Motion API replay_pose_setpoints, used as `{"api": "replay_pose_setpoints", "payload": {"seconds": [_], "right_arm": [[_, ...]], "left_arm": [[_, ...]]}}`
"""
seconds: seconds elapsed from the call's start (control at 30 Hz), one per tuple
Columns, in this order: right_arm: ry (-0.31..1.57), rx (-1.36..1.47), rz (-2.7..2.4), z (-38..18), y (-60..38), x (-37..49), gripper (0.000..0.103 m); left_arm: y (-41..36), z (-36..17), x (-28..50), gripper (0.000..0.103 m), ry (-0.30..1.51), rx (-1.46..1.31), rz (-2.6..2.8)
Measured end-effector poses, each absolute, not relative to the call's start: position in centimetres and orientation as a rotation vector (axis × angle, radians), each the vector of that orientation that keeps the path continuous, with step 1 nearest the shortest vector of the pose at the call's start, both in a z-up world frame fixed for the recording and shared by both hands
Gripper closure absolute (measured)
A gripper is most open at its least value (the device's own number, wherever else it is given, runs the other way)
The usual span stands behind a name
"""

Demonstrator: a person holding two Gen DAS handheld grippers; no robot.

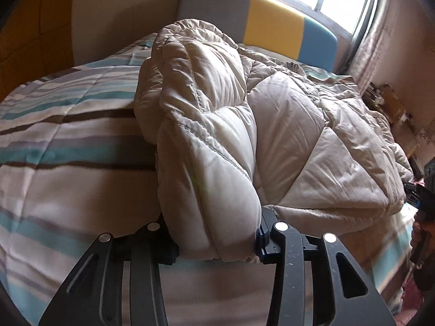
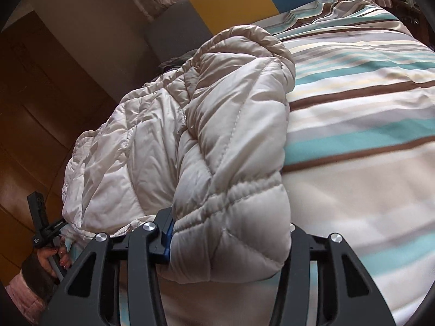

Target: Fold large clothes

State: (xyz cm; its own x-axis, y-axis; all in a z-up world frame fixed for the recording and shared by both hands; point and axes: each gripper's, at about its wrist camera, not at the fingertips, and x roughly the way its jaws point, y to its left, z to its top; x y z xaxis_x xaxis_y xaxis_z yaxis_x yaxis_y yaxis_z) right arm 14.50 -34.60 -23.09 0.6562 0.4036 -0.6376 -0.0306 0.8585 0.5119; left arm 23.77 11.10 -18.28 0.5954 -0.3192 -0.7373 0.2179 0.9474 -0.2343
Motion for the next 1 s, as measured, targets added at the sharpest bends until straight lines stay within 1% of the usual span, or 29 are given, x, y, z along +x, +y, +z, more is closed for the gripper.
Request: {"api": "replay_pose_setpoints", "payload": {"seconds": [0.43, 0.53, 0.57, 0.63, 0.67, 0.7, 0.73, 0.8, 0.83, 0.87, 0.9, 0.97, 1.0], "right_arm": [[0.832, 0.464, 0.259, -21.6, -35.9, 7.4, 0.056], [0.832, 0.458, 0.254, -21.6, -35.4, 8.3, 0.056], [0.833, 0.456, 0.251, -21.7, -35.4, 8.2, 0.056], [0.834, 0.458, 0.246, -21.7, -35.0, 9.3, 0.054], [0.83, 0.462, 0.24, -21.7, -35.0, 9.6, 0.048], [0.827, 0.464, 0.224, -21.6, -34.8, 10.3, 0.039], [0.818, 0.472, 0.207, -21.4, -35.0, 10.5, 0.033], [0.787, 0.487, 0.206, -20.8, -35.4, 10.8, 0.03], [0.766, 0.481, 0.191, -20.2, -35.7, 10.7, 0.026], [0.746, 0.469, 0.165, -19.5, -35.9, 10.6, 0.019], [0.716, 0.451, 0.136, -18.6, -36.3, 10.7, 0.014], [0.672, 0.434, 0.11, -17.2, -36.9, 11.0, 0.014], [0.665, 0.434, 0.109, -16.7, -37.1, 11.3, 0.014]], "left_arm": [[10.6, -17.7, 15.0, 0.062, 0.888, -0.149, -0.446], [10.6, -17.9, 13.5, 0.062, 0.885, -0.13, -0.458], [10.6, -17.9, 13.1, 0.061, 0.883, -0.124, -0.463], [10.7, -17.8, 12.8, 0.055, 0.881, -0.115, -0.456], [10.8, -17.7, 12.8, 0.048, 0.88, -0.112, -0.444], [11.1, -17.5, 12.7, 0.041, 0.877, -0.111, -0.437], [11.5, -17.2, 12.7, 0.037, 0.869, -0.11, -0.415], [12.3, -16.6, 12.5, 0.028, 0.842, -0.11, -0.378], [12.6, -16.3, 12.2, 0.026, 0.829, -0.107, -0.36], [13.2, -15.8, 12.1, 0.022, 0.81, -0.106, -0.338], [13.9, -15.2, 12.0, 0.022, 0.787, -0.112, -0.321], [15.1, -14.1, 12.1, 0.022, 0.744, -0.13, -0.293], [15.7, -13.4, 12.3, 0.019, 0.726, -0.148, -0.278]]}}
